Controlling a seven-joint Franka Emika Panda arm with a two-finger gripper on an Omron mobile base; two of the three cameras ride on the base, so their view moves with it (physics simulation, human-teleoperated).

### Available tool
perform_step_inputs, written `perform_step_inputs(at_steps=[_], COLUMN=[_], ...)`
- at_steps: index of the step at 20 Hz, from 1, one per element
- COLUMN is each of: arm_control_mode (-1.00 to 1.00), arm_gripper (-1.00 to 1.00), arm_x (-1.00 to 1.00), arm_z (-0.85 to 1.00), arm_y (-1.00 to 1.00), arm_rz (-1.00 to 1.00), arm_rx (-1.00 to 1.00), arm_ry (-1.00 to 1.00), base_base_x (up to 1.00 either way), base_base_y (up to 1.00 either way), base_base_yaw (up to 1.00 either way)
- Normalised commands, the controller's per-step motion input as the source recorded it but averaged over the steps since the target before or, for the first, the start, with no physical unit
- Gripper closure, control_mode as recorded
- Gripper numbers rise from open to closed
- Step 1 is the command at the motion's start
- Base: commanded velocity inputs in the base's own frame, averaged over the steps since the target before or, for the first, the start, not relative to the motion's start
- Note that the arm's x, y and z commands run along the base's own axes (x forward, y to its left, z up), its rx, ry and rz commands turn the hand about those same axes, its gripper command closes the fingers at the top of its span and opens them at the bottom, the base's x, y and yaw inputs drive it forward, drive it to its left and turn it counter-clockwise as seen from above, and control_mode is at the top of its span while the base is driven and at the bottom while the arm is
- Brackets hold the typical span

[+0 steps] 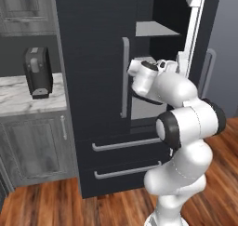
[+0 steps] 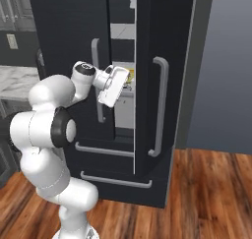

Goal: Retrieve the fish from the fridge and place it on the saucepan with marinade on the stove.

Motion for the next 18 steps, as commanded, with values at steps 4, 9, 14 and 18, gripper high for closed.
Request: perform_step_inputs(at_steps=[4,9,14,18], arm_control_mode=[-1.00,-1.00,-1.00,-1.00], arm_gripper=[-1.00,-1.00,-1.00,-1.00], arm_x=[-0.59,-0.71,-0.44,-0.04], arm_z=[0.00,-0.04,-0.05,0.00], arm_y=[-0.97,-1.00,-0.98,-0.30], arm_rz=[0.00,0.00,0.00,0.00], arm_rx=[0.00,0.00,0.00,0.00], arm_ry=[0.00,-0.01,0.00,0.00], base_base_x=[0.00,0.00,0.00,0.00], base_base_y=[0.00,0.00,0.00,0.00], base_base_yaw=[0.00,0.00,0.00,0.00])
